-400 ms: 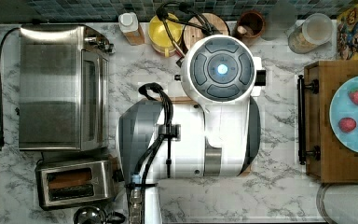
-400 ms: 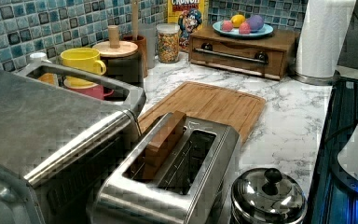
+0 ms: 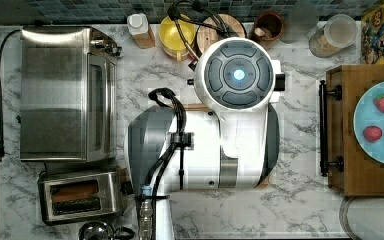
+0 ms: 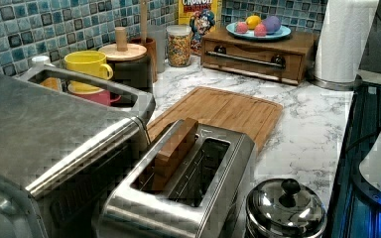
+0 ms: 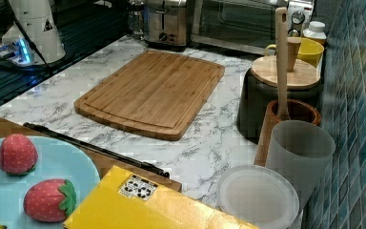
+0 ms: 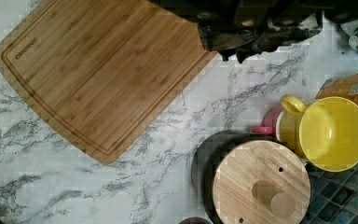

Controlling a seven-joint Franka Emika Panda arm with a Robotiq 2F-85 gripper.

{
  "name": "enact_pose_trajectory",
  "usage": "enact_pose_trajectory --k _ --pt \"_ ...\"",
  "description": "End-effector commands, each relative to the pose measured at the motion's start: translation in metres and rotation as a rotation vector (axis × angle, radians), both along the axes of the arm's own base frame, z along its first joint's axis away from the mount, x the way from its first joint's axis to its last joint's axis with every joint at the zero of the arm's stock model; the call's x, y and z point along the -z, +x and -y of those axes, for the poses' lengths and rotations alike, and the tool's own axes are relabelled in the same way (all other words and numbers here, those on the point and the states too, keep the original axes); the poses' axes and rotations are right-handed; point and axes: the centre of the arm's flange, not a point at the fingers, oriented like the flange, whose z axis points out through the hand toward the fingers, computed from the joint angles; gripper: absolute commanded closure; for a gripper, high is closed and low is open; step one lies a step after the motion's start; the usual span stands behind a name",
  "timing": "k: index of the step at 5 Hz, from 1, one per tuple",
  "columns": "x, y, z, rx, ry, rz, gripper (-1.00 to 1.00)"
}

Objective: Turn on the toaster.

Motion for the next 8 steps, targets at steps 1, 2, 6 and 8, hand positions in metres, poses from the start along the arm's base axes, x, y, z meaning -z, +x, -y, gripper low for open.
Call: enact_pose_trajectory --k 1,2,6,8 --pt "0.038 -0.025 -0.046 -0.207 -0.019 -0.017 1.0" --pt "0.054 -0.047 -0.061 -0.299 0.018 0.019 1.0" --pt "0.109 -0.123 -0.085 -0.526 0.158 0.022 1.0" --pt "0.155 -0.166 -0.114 -0.705 0.189 -0.039 1.0"
